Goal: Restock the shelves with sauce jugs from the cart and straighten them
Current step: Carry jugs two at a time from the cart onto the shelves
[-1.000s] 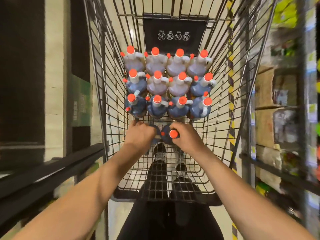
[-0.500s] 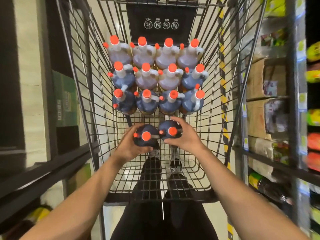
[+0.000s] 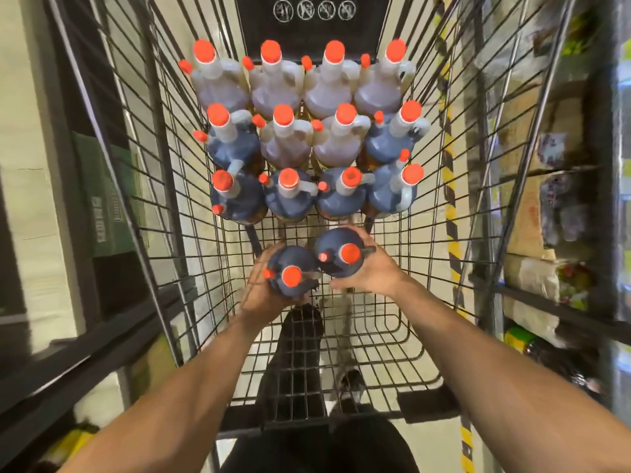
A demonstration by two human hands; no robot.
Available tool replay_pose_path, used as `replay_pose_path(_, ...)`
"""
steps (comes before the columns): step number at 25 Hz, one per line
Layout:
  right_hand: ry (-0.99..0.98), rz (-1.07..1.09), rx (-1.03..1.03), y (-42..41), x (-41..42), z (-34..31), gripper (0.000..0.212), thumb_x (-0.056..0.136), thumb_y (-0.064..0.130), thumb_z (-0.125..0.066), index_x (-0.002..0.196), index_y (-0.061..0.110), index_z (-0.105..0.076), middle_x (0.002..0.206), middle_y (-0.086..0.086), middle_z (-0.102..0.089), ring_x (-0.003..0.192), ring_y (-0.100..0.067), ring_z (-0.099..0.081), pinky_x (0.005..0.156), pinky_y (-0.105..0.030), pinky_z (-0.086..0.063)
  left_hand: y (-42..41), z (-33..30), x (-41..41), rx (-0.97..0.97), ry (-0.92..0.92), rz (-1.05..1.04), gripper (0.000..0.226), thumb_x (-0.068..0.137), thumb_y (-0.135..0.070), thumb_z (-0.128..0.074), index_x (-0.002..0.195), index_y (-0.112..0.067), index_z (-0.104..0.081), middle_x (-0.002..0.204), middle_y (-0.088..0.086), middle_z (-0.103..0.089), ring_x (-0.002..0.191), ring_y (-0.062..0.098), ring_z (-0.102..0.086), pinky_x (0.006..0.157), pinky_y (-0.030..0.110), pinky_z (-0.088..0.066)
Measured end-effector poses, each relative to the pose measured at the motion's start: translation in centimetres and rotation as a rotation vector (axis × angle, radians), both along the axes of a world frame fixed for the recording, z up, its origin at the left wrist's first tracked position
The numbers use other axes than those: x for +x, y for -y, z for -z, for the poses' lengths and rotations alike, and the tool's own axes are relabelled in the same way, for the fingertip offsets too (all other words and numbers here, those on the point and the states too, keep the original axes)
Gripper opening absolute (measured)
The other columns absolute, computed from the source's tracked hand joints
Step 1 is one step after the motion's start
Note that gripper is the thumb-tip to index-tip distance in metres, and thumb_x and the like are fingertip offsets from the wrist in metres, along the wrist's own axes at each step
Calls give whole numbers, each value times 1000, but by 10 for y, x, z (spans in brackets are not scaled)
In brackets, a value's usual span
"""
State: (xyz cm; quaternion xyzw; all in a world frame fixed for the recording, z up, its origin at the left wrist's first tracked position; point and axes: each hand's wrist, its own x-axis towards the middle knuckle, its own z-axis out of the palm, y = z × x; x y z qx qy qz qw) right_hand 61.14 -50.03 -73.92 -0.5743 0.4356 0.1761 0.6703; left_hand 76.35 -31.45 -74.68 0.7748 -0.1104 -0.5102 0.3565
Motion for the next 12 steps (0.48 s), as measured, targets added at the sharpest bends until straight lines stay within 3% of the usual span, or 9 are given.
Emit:
replay_pose_path(2, 23, -28, -2, 8, -2, 4, 104, 58, -14, -91, 141, 19, -38, 126, 4, -59, 115, -8, -61, 84, -3, -46, -4, 1, 5, -41, 101, 107, 82, 53, -2, -91, 121, -27, -51, 124, 8, -61, 101, 17, -67, 71, 33, -62)
replay_pose_path(3, 9, -59, -35, 10, 0, 1, 98, 57, -8, -94, 134, 23, -42, 122, 8, -60, 112, -5, -61, 83, -2, -45, -8, -1, 8, -50, 72, 124, 91, 46, 6, -92, 121, -24, -49, 127, 12, -57, 102, 15, -65, 73, 29, -61)
replay_pose_path(5, 2, -12, -98, 8, 2, -13, 81, 57, 6, -98, 120, 28, -51, 119, 10, -64, 107, -5, -63, 82, -9, -50, 1, -19, 10, -29, -16, 140, 87, 49, 10, -90, 118, -19, -45, 123, 15, -59, 95, 9, -67, 72, 28, -60)
replay_pose_path(8, 84, 265, -67, -12, -7, -42, 60, 60, 3, -94, 107, 24, -66, 112, 2, -75, 99, -12, -71, 86, -36, -60, 12, -60, 9, -41, -68, 112, 94, 40, -26, -92, 119, -12, -45, 111, 5, -66, 90, 10, -64, 81, 32, -58)
replay_pose_path(10, 134, 480, -13, -28, -20, -74, 48, 60, 4, -92, 100, 23, -73, 103, 1, -79, 93, -12, -72, 84, -37, -59, 17, -89, 6, -67, -56, 153, 97, 41, -27, -94, 123, -3, -47, 111, 10, -70, 93, 15, -66, 82, 34, -58)
replay_pose_path(12, 199, 651, 25, -40, -37, -110, 46, 64, 2, -88, 104, 20, -74, 107, -3, -78, 95, -14, -72, 86, -35, -57, 24, -125, -2, -115, -90, 186, 98, 44, -25, -95, 127, -4, -48, 115, 14, -72, 94, 13, -67, 83, 34, -59)
